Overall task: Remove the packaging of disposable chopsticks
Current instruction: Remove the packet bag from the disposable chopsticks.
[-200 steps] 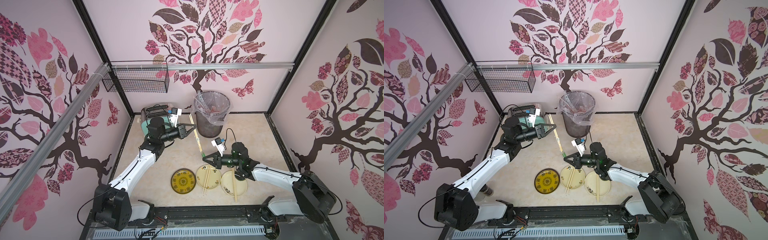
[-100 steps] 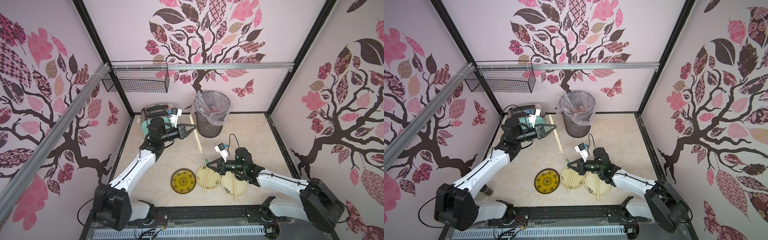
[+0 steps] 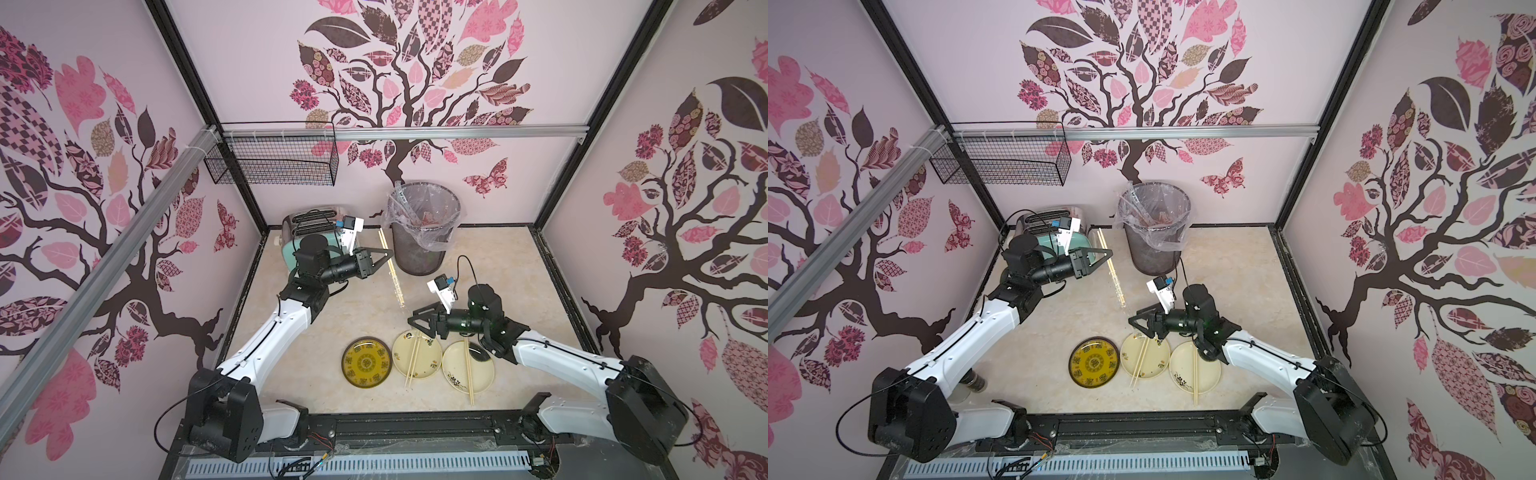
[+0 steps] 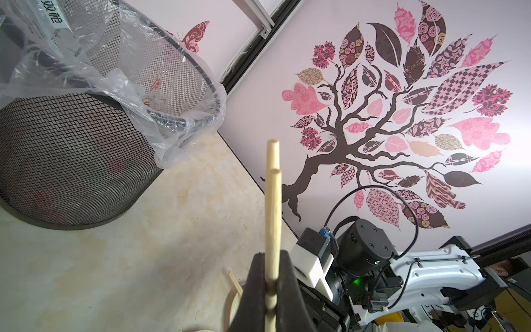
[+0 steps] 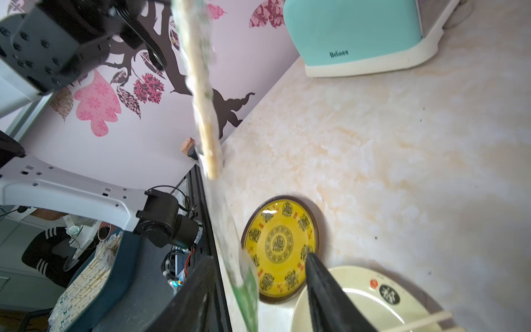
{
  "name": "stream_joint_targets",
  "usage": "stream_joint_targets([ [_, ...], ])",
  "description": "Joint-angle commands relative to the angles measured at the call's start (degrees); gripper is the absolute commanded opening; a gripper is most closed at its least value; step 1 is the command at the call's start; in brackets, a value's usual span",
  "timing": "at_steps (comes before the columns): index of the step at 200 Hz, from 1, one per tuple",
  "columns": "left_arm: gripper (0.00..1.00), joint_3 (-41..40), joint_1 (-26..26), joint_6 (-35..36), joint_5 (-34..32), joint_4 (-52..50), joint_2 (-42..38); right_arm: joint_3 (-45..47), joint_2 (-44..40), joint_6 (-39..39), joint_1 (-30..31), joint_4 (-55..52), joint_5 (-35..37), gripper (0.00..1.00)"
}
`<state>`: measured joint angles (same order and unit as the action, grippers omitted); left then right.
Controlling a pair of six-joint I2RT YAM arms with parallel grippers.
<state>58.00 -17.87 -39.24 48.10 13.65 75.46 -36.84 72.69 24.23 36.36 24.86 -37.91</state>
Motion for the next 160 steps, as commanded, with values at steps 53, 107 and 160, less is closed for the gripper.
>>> stream_joint_targets([
  [53, 0.00, -0.32, 0.29, 0.18, 0.94, 1.12, -0.88, -0.39, 3.27, 1.05, 0.13, 2.56, -3.38, 0.12],
  [107, 0.00, -0.35, 0.32, 0.47, 0.95, 1.09, -0.84, 7.00, -0.01, 3.32, 0.12, 3.88, -3.11, 0.00],
  [160, 0.00, -0.25, 0.34, 0.26, 1.14, 1.03, -0.53, 5.47, -2.32, 1.70, 0.20, 2.13, -1.15, 0.52],
])
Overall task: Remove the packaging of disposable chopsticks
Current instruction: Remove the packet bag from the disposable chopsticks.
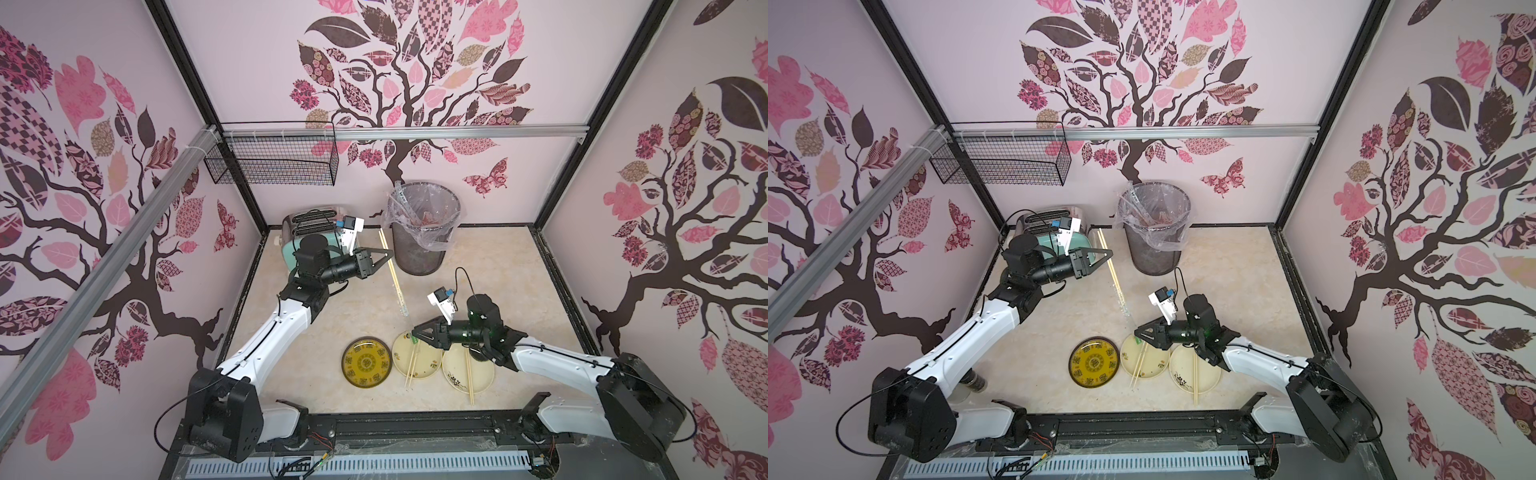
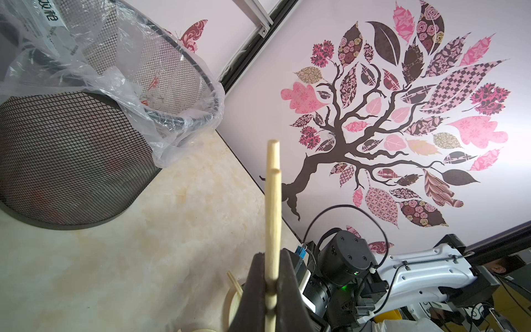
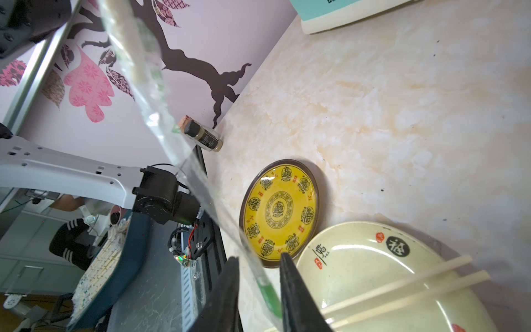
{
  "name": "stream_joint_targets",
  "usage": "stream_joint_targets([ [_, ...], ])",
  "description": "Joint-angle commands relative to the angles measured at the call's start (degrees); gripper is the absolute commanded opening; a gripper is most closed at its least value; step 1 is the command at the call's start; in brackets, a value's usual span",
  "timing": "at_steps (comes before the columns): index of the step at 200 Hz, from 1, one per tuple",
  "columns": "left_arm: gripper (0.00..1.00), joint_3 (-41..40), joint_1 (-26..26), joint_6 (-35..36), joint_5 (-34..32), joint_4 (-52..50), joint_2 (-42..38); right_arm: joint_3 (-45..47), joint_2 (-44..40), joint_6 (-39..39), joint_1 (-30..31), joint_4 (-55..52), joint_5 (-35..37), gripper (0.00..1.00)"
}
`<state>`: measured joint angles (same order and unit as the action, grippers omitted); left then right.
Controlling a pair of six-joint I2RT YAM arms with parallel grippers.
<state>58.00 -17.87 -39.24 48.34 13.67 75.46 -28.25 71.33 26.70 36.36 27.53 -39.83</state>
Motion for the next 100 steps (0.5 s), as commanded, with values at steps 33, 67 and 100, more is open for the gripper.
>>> stream_joint_targets([
  [33, 0.00, -0.30, 0.32, 0.04, 1.15, 1.28, -0.31, -8.44, 1.34, -3.26, 0.19, -2.10, 0.86, 0.58],
  [67, 0.00, -0.31, 0.37, 0.00, 1.23, 1.27, -0.45, -11.67, 3.97, -3.51, 0.13, -1.79, -0.40, 0.57],
  [100, 0.00, -0.17, 0.36, -0.04, 1.56, 1.27, -0.28, -12.53, 5.27, -3.19, 0.13, -1.10, -1.49, 0.41],
])
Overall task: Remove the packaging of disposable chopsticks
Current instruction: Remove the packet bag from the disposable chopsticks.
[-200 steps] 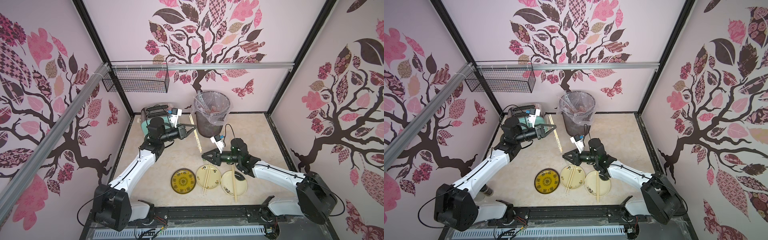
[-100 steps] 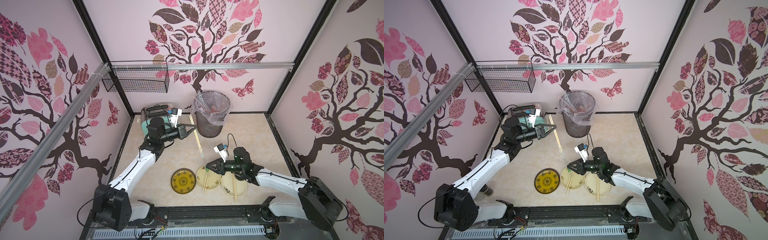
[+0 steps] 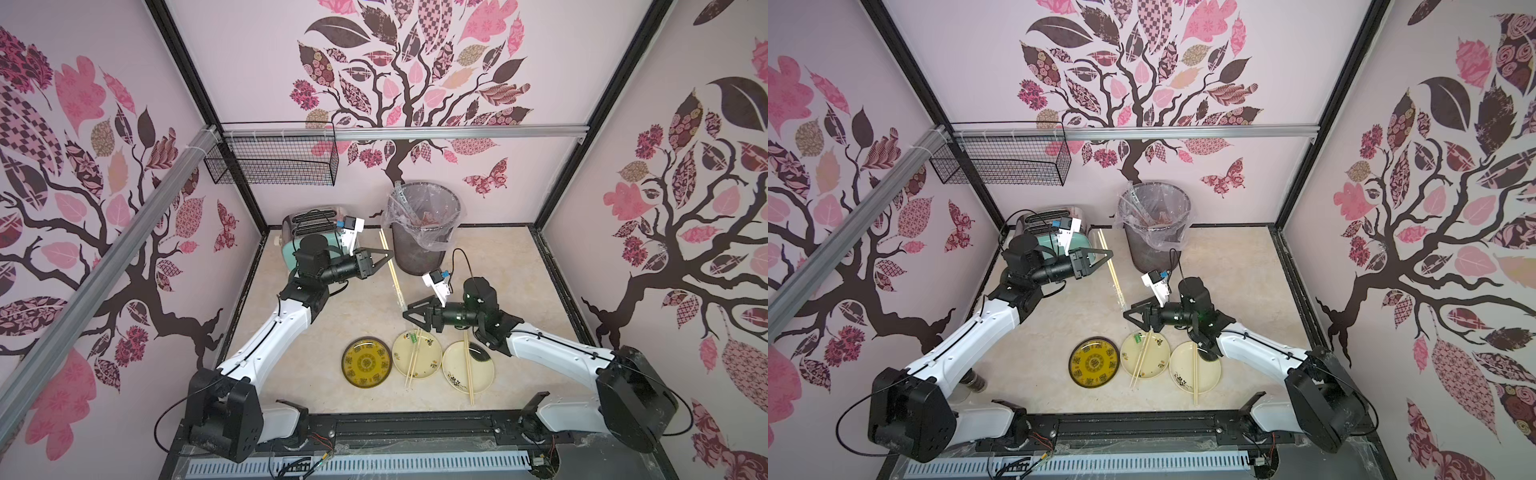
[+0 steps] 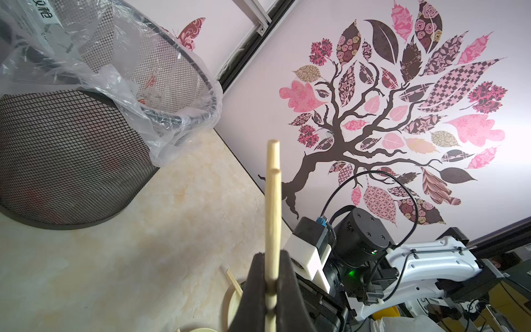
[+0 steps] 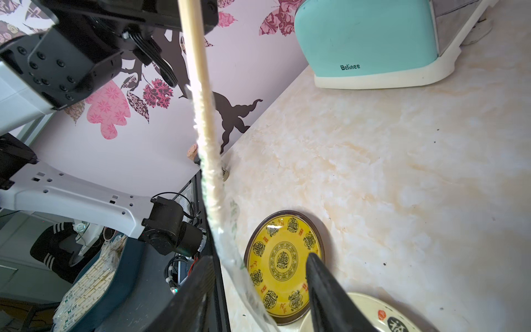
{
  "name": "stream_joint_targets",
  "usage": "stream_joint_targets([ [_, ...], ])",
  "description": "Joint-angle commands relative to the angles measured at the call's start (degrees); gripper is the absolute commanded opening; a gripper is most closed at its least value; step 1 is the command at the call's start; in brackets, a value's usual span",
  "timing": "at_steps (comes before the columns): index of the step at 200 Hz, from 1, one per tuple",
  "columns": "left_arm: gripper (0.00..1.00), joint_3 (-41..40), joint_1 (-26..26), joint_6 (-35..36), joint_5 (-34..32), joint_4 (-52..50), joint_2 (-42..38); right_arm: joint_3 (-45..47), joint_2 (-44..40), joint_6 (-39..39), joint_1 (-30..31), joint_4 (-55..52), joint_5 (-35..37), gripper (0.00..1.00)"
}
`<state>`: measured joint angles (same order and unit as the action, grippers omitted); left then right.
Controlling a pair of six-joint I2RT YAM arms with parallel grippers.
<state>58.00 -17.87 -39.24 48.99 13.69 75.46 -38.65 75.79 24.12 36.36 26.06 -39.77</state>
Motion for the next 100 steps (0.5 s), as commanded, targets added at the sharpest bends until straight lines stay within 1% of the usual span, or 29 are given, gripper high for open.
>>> stream_joint_targets([
  [1, 0.00, -0.17, 0.37, -0.04, 0.92, 1.25, -0.26, -2.13, 0.83, -0.59, 0.13, 0.38, -1.59, 0.41],
  [17, 0.00, -0.17, 0.34, -0.04, 0.99, 1.34, -0.23, -1.55, 0.86, -0.30, 0.14, 0.88, -1.54, 0.30],
  [48, 0.00, -0.17, 0.33, 0.04, 1.01, 1.34, -0.36, 0.71, 0.35, 0.49, 0.18, 1.61, -1.58, 0.15],
  [86, 0.00, -0.23, 0.35, 0.04, 1.01, 1.35, -0.18, 3.60, -1.58, 1.06, 0.19, 1.80, -0.92, 0.03],
  [100, 0.00, -0.19, 0.33, -0.05, 0.95, 1.28, -0.20, 4.38, -2.23, 1.10, 0.17, 1.56, -0.58, 0.00],
])
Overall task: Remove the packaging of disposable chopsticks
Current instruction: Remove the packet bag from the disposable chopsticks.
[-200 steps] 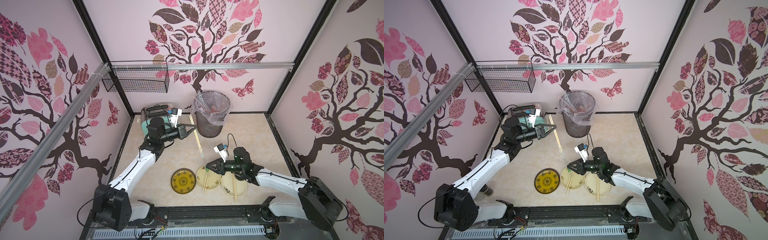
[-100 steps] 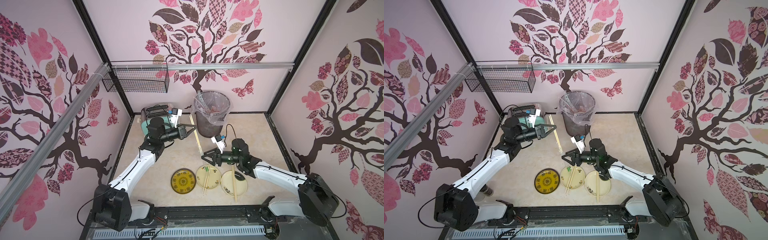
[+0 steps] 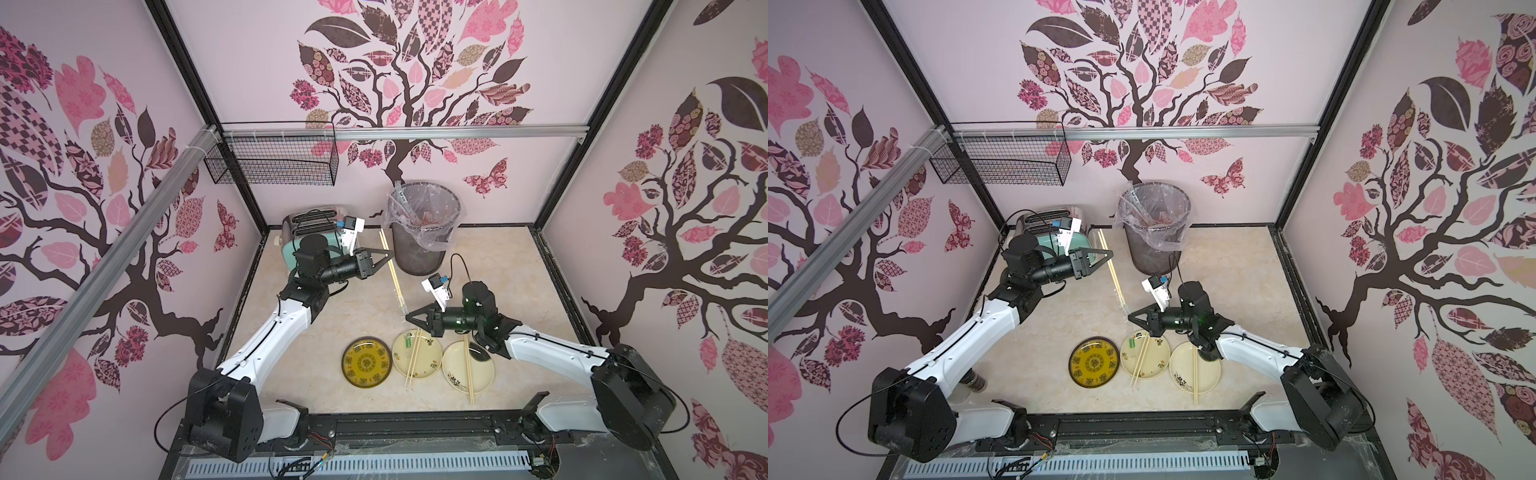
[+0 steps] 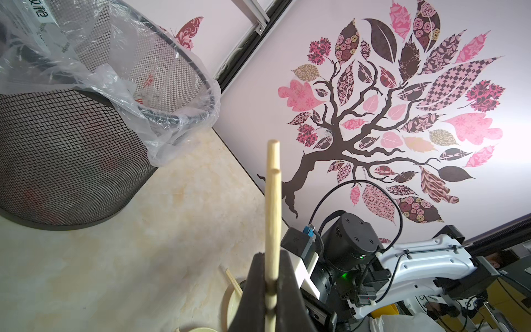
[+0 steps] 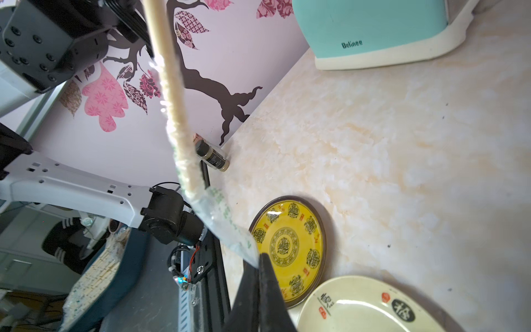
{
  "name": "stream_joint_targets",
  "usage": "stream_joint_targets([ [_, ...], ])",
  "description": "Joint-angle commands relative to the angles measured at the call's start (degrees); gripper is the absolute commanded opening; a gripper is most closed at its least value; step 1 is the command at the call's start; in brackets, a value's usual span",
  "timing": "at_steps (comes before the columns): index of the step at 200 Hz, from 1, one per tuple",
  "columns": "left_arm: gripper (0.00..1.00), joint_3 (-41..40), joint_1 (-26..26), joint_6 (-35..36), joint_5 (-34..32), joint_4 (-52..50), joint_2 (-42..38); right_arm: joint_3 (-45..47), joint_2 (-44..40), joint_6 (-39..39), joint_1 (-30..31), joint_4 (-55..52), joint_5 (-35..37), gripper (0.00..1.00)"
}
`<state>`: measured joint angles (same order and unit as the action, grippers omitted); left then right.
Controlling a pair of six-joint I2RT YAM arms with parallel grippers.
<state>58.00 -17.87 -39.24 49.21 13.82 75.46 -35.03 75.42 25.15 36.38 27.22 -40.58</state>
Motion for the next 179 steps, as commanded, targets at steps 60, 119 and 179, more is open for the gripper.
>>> stream_joint_targets([
  [60, 0.00, -0.20, 0.31, 0.04, 0.67, 1.03, -0.04, 3.33, -5.09, -0.01, 0.16, -1.17, 3.31, 0.00],
  [119, 0.00, -0.16, 0.32, -0.04, 0.58, 0.90, 0.00, 1.52, -14.83, -5.95, 0.12, -15.58, 26.45, 0.00],
  [179, 0.00, 0.00, 0.30, -0.32, 0.78, 0.83, 0.47, -4.07, -23.75, -12.61, 0.15, -20.92, 52.39, 0.00],
])
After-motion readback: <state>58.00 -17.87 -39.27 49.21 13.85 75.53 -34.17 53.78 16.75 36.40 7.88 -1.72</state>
